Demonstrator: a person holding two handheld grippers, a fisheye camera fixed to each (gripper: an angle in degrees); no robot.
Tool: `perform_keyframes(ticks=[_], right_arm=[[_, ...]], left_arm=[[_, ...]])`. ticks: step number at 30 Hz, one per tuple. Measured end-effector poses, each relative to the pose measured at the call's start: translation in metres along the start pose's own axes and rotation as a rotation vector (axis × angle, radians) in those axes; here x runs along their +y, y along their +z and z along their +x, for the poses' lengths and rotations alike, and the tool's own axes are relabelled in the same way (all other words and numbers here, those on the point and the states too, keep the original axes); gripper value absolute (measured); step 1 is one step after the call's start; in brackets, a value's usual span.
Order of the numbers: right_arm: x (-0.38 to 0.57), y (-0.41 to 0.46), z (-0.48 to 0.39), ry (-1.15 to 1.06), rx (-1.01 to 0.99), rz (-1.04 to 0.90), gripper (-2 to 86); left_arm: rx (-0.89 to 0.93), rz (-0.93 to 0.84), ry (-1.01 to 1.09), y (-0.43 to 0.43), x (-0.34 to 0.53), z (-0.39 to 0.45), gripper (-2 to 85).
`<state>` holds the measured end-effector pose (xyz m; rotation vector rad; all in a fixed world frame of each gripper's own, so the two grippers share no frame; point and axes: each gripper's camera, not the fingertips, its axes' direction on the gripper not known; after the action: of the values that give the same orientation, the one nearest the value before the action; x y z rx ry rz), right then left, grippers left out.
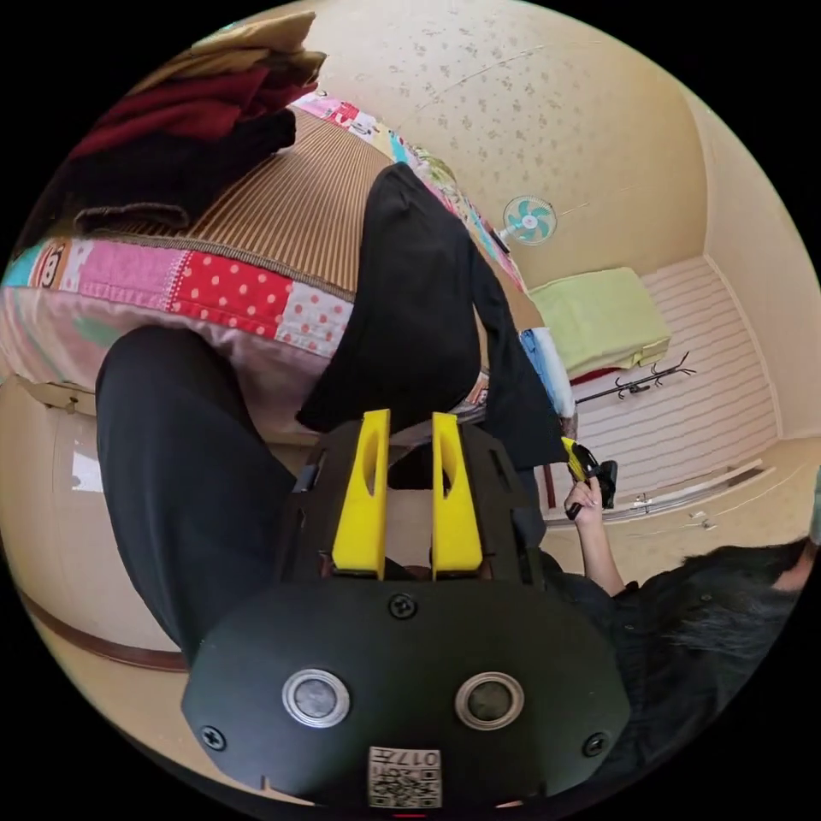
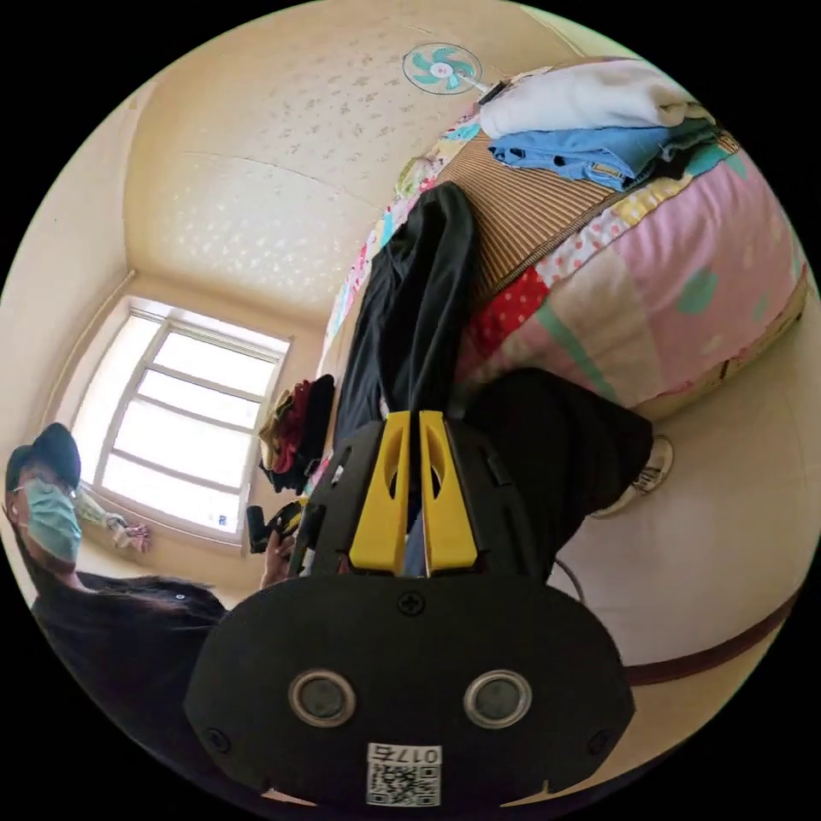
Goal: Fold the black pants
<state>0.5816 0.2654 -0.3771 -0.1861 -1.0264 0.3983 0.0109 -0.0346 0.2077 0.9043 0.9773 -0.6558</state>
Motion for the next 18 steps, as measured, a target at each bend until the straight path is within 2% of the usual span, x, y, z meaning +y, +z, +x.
perform_keyframes(ticks=[1,4,5,9,11,16,18], right_arm=[[0.008,-0.026,-0.012,-0.055,-0.103,0.058,2.9],[0.023,-0.069,-0.032,-0.202,-0.226,0.086,2.7],[0.026,-0.072,-0.031,-0.21,-0.217,0.07,2.7],[0.054,-0.082,0.01,-0.034,0.077,-0.014,2.6],[0.07,-0.082,-0.004,-0.078,0.145,0.007,2.5],[0.098,-0.007,-0.109,-0.484,0.172,-0.171,2.8],[0.108,0.031,-0.126,-0.56,0.14,-0.264,3.0]], left_arm=[[0.03,0.009,0.034,-0.007,-0.005,0.013,10.7],[0.186,0.0,0.173,-0.009,-0.025,0.066,14.7],[0.244,-0.033,0.237,0.0,-0.033,0.091,15.5],[0.327,-0.217,0.401,0.054,-0.055,0.163,18.5],[0.336,-0.289,0.449,0.091,-0.064,0.196,19.4],[0.357,-0.393,0.436,0.155,-0.081,0.231,22.2],[0.404,-0.45,0.396,0.178,-0.084,0.23,20.1]])
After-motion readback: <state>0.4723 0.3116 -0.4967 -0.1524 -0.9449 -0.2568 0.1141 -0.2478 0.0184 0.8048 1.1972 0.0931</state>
